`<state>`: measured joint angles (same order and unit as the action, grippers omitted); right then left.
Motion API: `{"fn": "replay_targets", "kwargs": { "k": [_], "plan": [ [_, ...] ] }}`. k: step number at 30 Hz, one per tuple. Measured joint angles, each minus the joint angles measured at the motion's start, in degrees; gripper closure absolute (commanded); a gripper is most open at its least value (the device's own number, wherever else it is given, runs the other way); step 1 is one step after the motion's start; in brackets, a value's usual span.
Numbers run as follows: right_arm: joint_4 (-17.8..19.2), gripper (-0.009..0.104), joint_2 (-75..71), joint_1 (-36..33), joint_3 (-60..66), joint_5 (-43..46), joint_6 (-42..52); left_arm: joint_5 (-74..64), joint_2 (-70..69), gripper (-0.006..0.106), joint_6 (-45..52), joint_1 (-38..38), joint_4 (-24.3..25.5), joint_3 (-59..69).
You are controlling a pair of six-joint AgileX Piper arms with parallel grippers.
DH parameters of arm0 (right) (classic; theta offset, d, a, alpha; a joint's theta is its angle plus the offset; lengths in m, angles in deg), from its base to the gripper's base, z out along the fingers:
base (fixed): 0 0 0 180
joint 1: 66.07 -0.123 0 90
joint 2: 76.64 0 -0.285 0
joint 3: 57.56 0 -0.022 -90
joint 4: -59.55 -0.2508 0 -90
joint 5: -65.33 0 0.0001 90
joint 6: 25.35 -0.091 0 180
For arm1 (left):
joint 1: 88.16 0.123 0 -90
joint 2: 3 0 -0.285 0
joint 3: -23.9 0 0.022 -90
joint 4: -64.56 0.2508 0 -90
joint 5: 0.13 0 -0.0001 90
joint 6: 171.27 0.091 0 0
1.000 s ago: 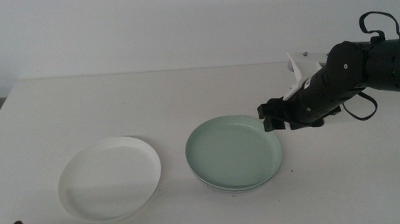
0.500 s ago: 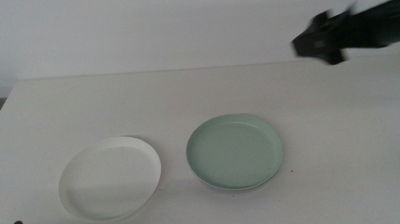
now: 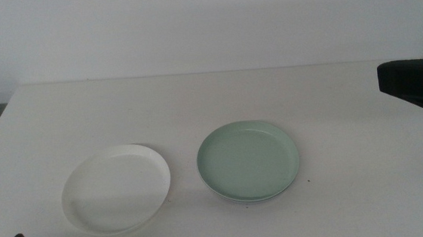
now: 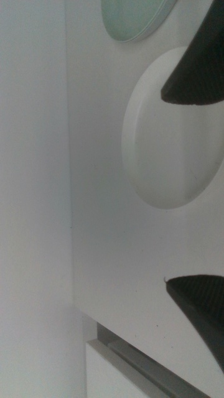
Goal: Stack the three bowls on top of each other.
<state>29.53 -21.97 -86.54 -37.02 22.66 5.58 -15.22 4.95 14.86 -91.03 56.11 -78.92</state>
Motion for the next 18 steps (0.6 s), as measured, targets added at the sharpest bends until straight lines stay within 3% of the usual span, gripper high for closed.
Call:
{"fn": "replay_targets", "kwargs": {
  "k": [11, 18],
  "plan": [
    [-0.4, 0.009, 0.0, 0.0, 0.4, 0.1, 0.2, -0.6, 2.9, 0.007, 0.0, 0.0, 0.0, -1.8],
    [-0.4, 0.009, 0.0, 0.0, 0.4, 0.1, 0.2, -11.9, 25.8, 0.007, 1.0, 1.4, 0.0, -26.3]
  ]
}}
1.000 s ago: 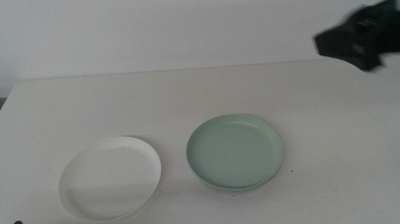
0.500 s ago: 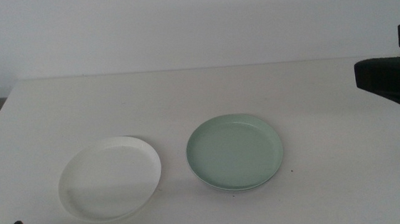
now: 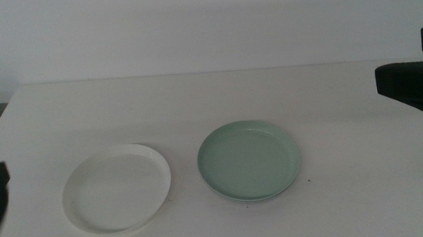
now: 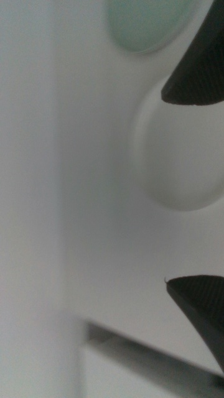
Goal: Stack the three bowls on top of each other.
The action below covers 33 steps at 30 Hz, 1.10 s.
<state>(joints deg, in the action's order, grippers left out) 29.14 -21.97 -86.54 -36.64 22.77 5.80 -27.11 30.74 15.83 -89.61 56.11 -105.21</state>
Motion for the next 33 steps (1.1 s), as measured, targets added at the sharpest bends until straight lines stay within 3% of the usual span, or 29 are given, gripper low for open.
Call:
{"fn": "replay_targets", "kwargs": {
  "k": [8, 14, 23, 33],
  "plan": [
    [0.0, 0.009, 0.0, 0.0, 0.0, 0.0, 0.0, -27.0, 19.2, 0.007, -0.7, 0.2, -1.8, -15.0],
    [0.0, 0.009, 0.0, 0.0, 0.0, 0.0, 0.0, -26.2, 27.5, 0.007, -0.8, 0.2, -6.0, -15.5],
    [0.0, 0.009, 0.0, 0.0, 0.0, 0.0, 0.0, -18.5, 45.0, 0.007, 0.1, 0.2, -5.7, -21.5],
    [0.0, 0.009, 0.0, 0.0, 0.0, 0.0, 0.0, -18.8, 66.4, 0.007, 3.5, 3.1, -3.9, -35.4]
  ]
}}
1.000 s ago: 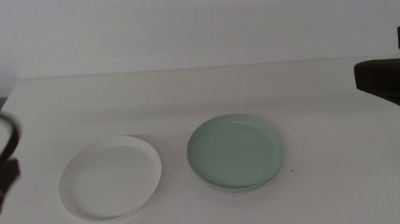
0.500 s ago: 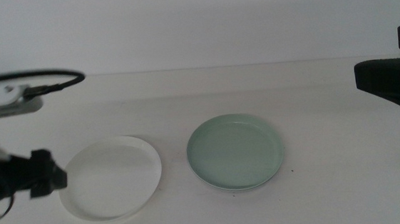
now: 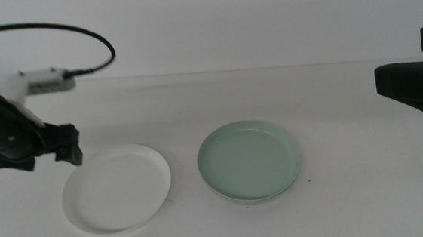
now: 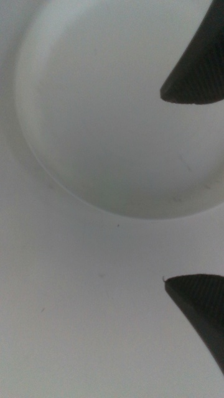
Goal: Stack the three bowls on top of each other.
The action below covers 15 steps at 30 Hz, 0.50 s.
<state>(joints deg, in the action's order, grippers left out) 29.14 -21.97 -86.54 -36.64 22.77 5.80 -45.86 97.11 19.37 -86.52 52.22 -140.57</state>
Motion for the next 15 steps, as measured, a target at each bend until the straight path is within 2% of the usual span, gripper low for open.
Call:
{"fn": "replay_targets", "kwargs": {
  "k": [11, 15],
  "plan": [
    [0.0, 0.009, 0.0, 0.0, 0.0, 0.0, 0.0, 0.8, 12.4, 0.007, 2.4, 0.1, -1.4, -0.7],
    [0.0, 0.009, 0.0, 0.0, 0.0, 0.0, 0.0, 1.4, 13.6, 0.018, 2.6, 0.1, -1.4, -0.7]
  ]
}}
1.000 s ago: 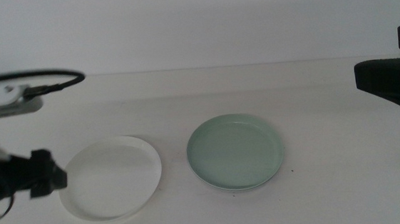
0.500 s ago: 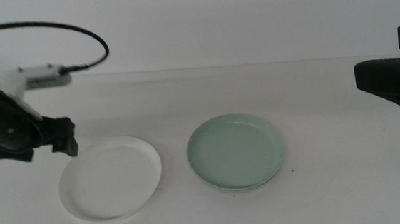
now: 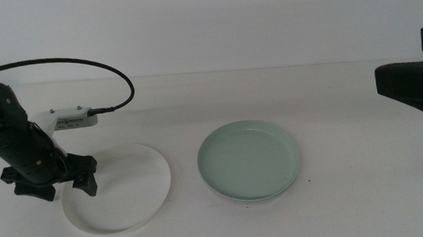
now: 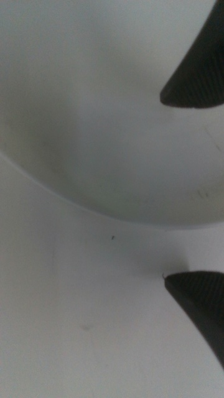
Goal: Stack the three bowls on top of each other.
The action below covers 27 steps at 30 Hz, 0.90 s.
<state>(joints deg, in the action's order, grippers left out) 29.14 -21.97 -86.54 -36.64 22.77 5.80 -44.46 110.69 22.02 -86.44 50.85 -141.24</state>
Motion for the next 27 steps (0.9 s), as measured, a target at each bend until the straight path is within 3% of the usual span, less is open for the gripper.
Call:
{"fn": "replay_targets", "kwargs": {
  "k": [8, 13, 20, 27],
  "plan": [
    [0.0, 0.009, 0.0, 0.0, 0.0, 0.0, 0.0, 0.7, 0.4, 0.066, 0.0, 0.0, -0.1, 0.0],
    [0.0, 0.009, 0.0, 0.0, 0.0, 0.0, 0.0, 1.2, 0.5, 0.102, 0.0, 0.0, -0.3, 0.0],
    [0.0, 0.009, 0.0, 0.0, 0.0, 0.0, 0.0, 0.6, 0.4, 0.102, 0.0, 0.0, -0.9, -0.6],
    [0.0, 0.009, 0.0, 0.0, 0.0, 0.0, 0.0, -9.3, -4.5, 0.102, 0.0, 0.0, -1.8, -8.4]
  ]
}}
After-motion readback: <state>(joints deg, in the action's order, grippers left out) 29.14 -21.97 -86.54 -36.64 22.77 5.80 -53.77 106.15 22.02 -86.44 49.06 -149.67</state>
